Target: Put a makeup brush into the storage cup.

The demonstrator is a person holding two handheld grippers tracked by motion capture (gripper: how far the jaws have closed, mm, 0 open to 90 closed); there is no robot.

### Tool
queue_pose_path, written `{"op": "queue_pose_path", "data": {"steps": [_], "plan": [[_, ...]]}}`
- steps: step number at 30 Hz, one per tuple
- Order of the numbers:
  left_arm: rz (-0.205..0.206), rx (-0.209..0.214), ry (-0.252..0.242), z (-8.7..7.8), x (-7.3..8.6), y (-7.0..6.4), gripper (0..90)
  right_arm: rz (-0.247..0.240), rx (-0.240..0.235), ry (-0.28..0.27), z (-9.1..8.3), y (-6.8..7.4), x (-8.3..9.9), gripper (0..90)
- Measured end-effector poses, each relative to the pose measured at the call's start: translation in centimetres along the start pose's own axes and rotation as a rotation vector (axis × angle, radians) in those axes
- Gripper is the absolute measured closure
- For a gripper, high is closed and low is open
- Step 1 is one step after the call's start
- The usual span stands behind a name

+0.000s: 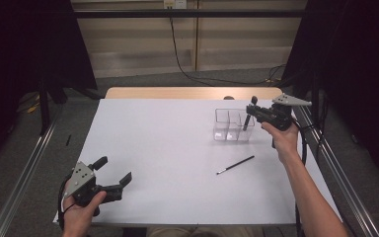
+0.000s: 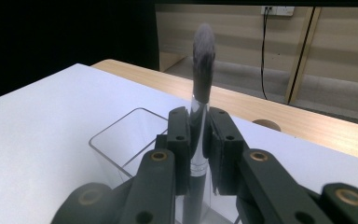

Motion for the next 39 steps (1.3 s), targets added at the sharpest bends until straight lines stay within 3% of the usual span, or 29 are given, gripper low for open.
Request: {"op": "queue_pose_path", "data": {"steps": [20, 26, 32, 39], "plan": [[0.005, 0.004, -0.007, -0.1, -0.1, -0.1, 2.6, 0.009, -0.007, 0.028, 0.5, 0.1, 1.1, 76.9], [-0.001, -0.003, -0.009, -0.1, 0.0, 0.0, 2.6, 0.023, -0.002, 0.032, 0.3, -0.1, 1.2, 65.6], [0.007, -0.001, -0.003, 0.0, -0.1, 0.1, 2.6, 0.044, 0.001, 0.047, -0.2, -0.4, 1.2, 44.0], [-0.005, 0.001, -0.014, 0.0, -0.1, 0.1, 2.6, 0.025, 0.033, 0.037, -1.0, -0.3, 1.3, 21.9]]}}
Point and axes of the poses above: each handheld gripper's, and its own axes: z roughly forward along the jaws, x roughly out of its underside, y roughly to its left, the point moved 2 cm from there along z, roughly forward along the jaws, and after that the axes turned 15 degrees about -z, right-handed, at the moved point
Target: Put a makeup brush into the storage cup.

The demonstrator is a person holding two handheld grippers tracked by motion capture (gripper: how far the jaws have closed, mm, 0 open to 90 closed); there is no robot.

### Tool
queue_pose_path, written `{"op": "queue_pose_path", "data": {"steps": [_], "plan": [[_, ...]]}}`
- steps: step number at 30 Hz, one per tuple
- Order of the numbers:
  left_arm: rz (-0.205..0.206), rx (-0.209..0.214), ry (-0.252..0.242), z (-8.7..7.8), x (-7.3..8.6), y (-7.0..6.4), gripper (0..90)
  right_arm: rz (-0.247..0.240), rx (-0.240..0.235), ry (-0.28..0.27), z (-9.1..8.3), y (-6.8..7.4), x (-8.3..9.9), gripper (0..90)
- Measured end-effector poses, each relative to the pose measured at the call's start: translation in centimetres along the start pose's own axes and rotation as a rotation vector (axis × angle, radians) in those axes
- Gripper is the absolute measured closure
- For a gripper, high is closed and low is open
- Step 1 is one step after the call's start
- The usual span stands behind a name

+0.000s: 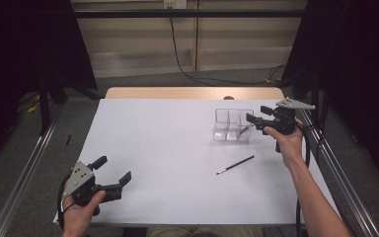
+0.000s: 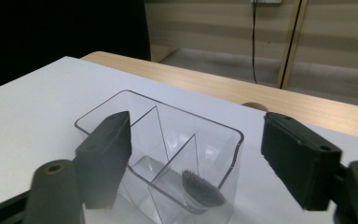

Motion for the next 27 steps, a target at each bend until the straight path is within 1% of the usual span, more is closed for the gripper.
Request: {"op": "queue_pose_path", "data": {"steps": [2, 3, 4, 5, 6, 7, 8, 9, 10, 11, 13, 16, 18, 20, 23, 24, 26, 27], "plan": [[-0.007, 0.003, -0.002, 0.0, 0.0, 0.0, 2.7, 0.002, -0.006, 0.001, -0.2, 0.1, 0.1, 15.7], [-0.011, 0.004, -0.004, 0.1, 0.0, 0.0, 2.6, 0.006, -0.005, -0.003, -0.3, 0.2, 0.2, 12.5], [-0.005, 0.000, 0.000, 0.1, 0.0, 0.0, 2.6, 0.003, 0.004, -0.006, -0.4, 0.2, 0.3, 9.2], [-0.007, 0.001, -0.002, 0.1, 0.0, 0.0, 2.6, -0.001, 0.012, -0.004, -0.6, 0.2, 0.4, 7.7], [-0.013, 0.000, -0.003, 0.1, 0.0, 0.0, 2.7, 0.006, 0.004, -0.003, -0.7, 0.2, 0.5, 6.1], [-0.012, -0.004, -0.003, 0.1, 0.0, 0.1, 2.6, 0.013, -0.003, -0.005, -0.8, 0.2, 0.5, 3.4], [-0.005, -0.004, -0.002, 0.2, 0.0, 0.1, 2.6, 0.013, 0.004, -0.004, -1.0, 0.2, 0.6, 1.6], [-0.004, -0.005, -0.001, 0.1, -0.1, 0.2, 2.6, 0.019, 0.011, -0.016, -1.1, 0.3, 0.7, 1.9], [-0.005, -0.007, 0.000, 0.2, 0.0, 0.2, 2.6, 0.021, 0.008, -0.023, -1.3, 0.4, 0.7, 1.6], [-0.006, -0.009, 0.001, 0.2, 0.0, 0.2, 2.7, 0.017, -0.001, -0.021, -1.4, 0.4, 0.8, 0.2], [-0.005, -0.007, -0.001, 0.2, -0.1, 0.3, 2.6, 0.005, 0.005, -0.023, -1.6, 0.7, 1.1, 0.2], [-0.011, -0.008, -0.007, 0.1, 0.0, 0.3, 2.6, 0.022, 0.001, -0.013, -2.0, 0.8, 1.2, 0.1], [-0.012, -0.008, -0.006, 0.1, 0.0, 0.3, 2.6, 0.018, 0.001, -0.011, -2.3, 0.8, 1.2, 0.3], [-0.009, -0.009, -0.009, 0.0, -0.1, 0.3, 2.6, 0.007, 0.007, -0.027, -2.7, 1.1, 1.2, 0.0], [-0.013, -0.012, -0.014, 0.0, -0.1, 0.3, 2.6, 0.009, 0.011, -0.021, -3.0, 1.3, 1.3, 0.5], [-0.014, -0.013, -0.016, -0.1, -0.1, 0.3, 2.6, 0.006, 0.028, -0.010, -3.3, 1.5, 1.6, 1.4], [-0.010, -0.009, -0.015, -0.1, -0.1, 0.3, 2.6, 0.005, 0.023, -0.001, -3.6, 1.6, 1.7, 0.5], [-0.018, -0.006, -0.017, -0.1, 0.0, 0.2, 2.6, 0.001, 0.027, -0.005, -3.8, 1.8, 1.7, 1.0]]}}
Point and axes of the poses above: each handheld gripper's, and its own axes: z roughly forward along the jaws, x roughly out of its underside, y roughly to its left, the point moved 2 cm from there along z, roughly forward along the jaws, and after that the axes turned 15 degrees about -z, right-handed, at the moved point
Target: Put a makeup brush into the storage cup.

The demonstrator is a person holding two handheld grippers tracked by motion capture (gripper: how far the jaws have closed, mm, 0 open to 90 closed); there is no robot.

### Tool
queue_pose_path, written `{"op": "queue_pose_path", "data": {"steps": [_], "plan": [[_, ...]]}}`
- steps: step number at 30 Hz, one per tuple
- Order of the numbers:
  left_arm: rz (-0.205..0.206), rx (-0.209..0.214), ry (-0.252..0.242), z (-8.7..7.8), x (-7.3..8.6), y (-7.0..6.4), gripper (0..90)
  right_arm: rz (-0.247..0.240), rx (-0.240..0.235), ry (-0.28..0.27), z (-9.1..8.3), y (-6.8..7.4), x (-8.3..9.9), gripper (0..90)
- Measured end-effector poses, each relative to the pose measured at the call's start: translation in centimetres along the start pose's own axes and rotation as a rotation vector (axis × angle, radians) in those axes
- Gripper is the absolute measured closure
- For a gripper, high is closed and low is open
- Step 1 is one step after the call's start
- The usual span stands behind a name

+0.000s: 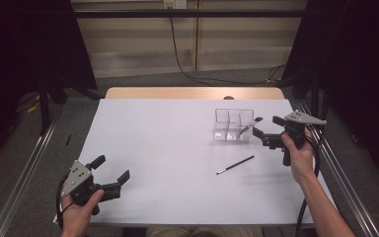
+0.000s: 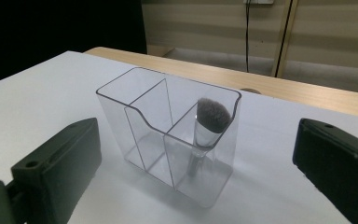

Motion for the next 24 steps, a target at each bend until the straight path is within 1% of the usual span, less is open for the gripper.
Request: {"op": "queue_pose_path", "data": {"steps": [2, 4, 5, 8, 9, 10, 13, 16, 19, 22, 24], "plan": [[-0.010, 0.012, -0.004, 0.0, 0.0, -0.1, 2.6, -0.006, 0.008, -0.013, -0.3, 0.3, 0.1, 0.9], [-0.011, 0.009, -0.006, 0.0, 0.0, -0.1, 2.6, -0.003, -0.003, -0.012, -0.6, 0.6, 0.5, 1.0], [-0.009, 0.010, -0.007, 0.0, 0.0, -0.1, 2.6, 0.001, -0.008, -0.002, -0.8, 0.8, 0.6, 1.0], [-0.013, 0.011, -0.010, -0.2, 0.0, -0.1, 2.6, -0.014, -0.003, -0.005, -1.4, 1.3, 1.0, 1.4], [-0.012, 0.007, -0.010, -0.2, -0.1, 0.0, 2.6, -0.014, 0.003, -0.013, -1.6, 1.6, 1.2, 1.4], [-0.018, 0.007, -0.013, -0.3, -0.1, 0.0, 2.6, -0.009, 0.004, -0.015, -1.7, 1.8, 1.3, 1.4], [-0.021, -0.003, -0.013, -0.4, 0.0, 0.1, 2.6, -0.003, -0.010, -0.012, -2.3, 2.4, 1.5, 1.3], [-0.022, -0.006, -0.013, -0.4, 0.0, 0.1, 2.6, -0.011, -0.004, -0.028, -2.8, 3.0, 1.6, 1.7], [-0.017, -0.010, -0.012, -0.5, 0.0, 0.3, 2.6, -0.021, -0.013, -0.020, -3.1, 3.7, 2.0, 1.7], [-0.025, -0.016, -0.014, -0.5, 0.0, 0.5, 2.6, -0.024, -0.010, -0.022, -3.6, 4.2, 2.2, 1.9], [-0.023, -0.015, -0.010, -0.6, 0.0, 0.5, 2.6, -0.021, -0.006, -0.023, -3.9, 4.5, 2.3, 1.9]]}}
Point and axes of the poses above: each handheld gripper's, and its own axes: z roughly forward along the jaws, x roughly out of its underside, y roughly to its left, the point moved 2 cm from there along z, roughly forward along the jaws, and after that the axes turned 15 degrees about -z, right-handed, at the moved point
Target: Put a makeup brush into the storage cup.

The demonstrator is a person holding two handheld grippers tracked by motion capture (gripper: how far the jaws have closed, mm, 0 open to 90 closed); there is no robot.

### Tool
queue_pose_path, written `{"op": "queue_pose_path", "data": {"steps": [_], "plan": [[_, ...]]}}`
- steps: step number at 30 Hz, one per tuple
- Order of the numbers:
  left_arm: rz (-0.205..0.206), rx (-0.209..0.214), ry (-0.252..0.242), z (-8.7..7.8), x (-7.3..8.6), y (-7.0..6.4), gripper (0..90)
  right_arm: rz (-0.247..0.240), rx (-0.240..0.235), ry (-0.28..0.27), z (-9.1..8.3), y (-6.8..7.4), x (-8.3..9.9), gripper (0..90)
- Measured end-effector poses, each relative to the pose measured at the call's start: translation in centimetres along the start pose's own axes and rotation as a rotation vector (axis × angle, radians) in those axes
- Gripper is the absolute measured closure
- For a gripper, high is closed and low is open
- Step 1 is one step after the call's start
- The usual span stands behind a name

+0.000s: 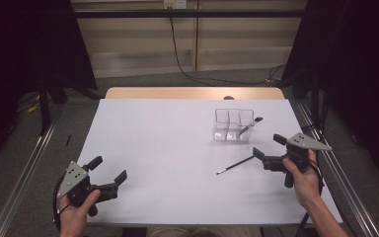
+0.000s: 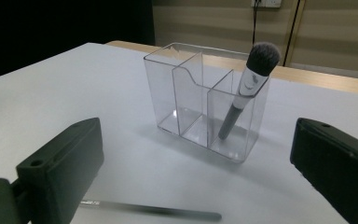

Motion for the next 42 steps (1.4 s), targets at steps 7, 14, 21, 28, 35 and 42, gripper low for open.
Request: {"op": "queue_pose_path", "data": {"steps": [7, 14, 21, 28, 35, 42], "plan": [[-0.016, -0.008, -0.010, -0.2, 0.0, 0.0, 2.6, 0.014, -0.009, 0.006, -1.6, 0.8, 1.3, 2.0], [-0.010, -0.006, -0.018, -0.5, 0.0, -0.2, 2.6, 0.033, 0.004, -0.004, -3.1, 1.4, 2.1, 1.9], [-0.008, 0.005, -0.021, -0.8, 0.0, -0.1, 2.6, 0.034, -0.003, -0.015, -4.4, 2.2, 2.6, 1.3], [-0.008, 0.002, -0.023, -0.7, -0.1, 0.0, 2.6, 0.036, -0.015, -0.031, -4.5, 2.1, 2.6, 1.2], [-0.007, 0.004, -0.009, -0.6, 0.0, 0.1, 2.6, 0.029, -0.028, -0.030, -4.2, 2.2, 2.5, 0.9], [-0.006, 0.004, -0.009, -0.6, -0.1, 0.2, 2.6, 0.013, -0.067, -0.022, -4.0, 2.4, 2.4, 0.2]]}}
Point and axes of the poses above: each handheld gripper's, and its own axes: z roughly forward along the jaws, x roughly out of its underside, y roughly to its left, the point moved 2 cm from there along z, roughly forward along the jaws, and after that the axes turned 15 degrees about -z, right-handed, at the moved point
